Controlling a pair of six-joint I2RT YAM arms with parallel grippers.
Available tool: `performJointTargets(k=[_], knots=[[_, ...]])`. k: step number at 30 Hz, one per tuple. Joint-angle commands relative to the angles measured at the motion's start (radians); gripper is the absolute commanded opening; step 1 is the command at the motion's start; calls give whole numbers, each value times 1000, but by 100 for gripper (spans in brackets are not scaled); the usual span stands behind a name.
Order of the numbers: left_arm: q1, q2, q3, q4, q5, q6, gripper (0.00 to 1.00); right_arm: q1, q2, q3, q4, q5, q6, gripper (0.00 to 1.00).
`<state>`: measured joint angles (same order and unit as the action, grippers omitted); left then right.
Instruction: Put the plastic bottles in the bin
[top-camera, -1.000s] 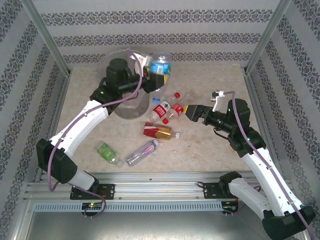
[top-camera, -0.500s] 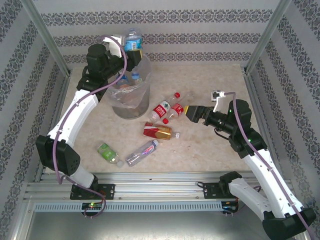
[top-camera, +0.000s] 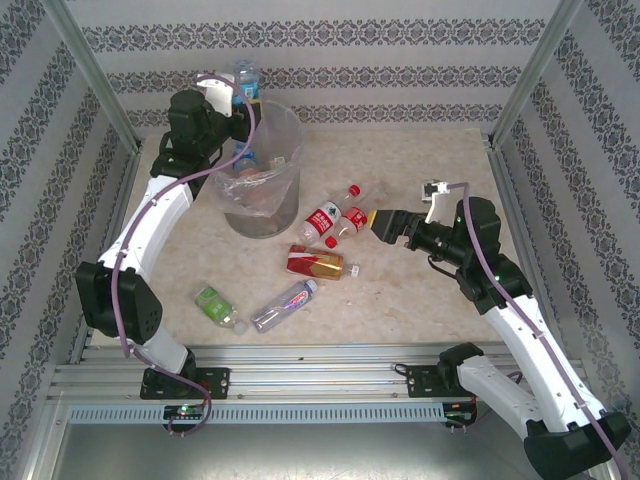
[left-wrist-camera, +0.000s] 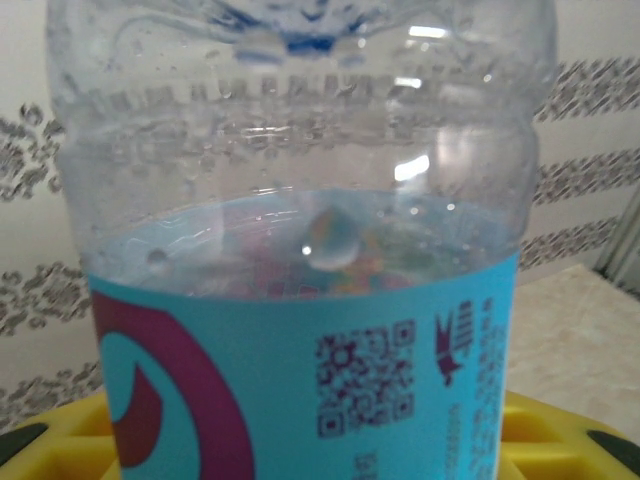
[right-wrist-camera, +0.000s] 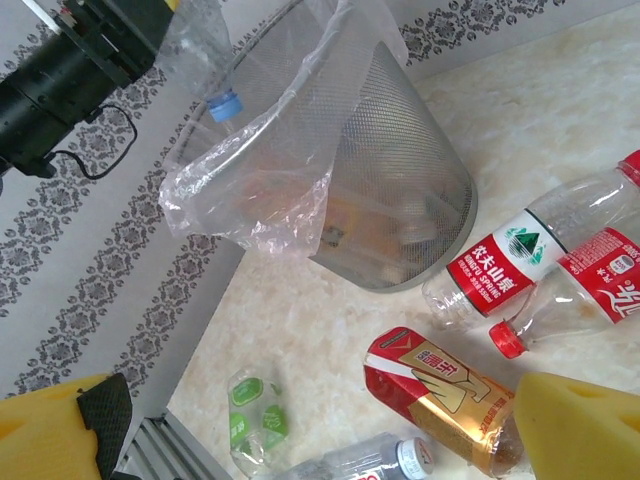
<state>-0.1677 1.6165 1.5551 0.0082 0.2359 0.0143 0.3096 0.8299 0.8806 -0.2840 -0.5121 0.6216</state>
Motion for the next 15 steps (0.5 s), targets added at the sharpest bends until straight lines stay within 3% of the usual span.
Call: performJointTargets(k=[1,8,15], knots=[[10,-24,-35,8,-44,61,49,-7,6,6,25,4,-4,98],[20,-46,-77,-8,-96,91,55,-7,14,11,22,0,-6,98],[23,-82,-98,-41,-138,84,79,-7,24,6,23,-1,-7,98]])
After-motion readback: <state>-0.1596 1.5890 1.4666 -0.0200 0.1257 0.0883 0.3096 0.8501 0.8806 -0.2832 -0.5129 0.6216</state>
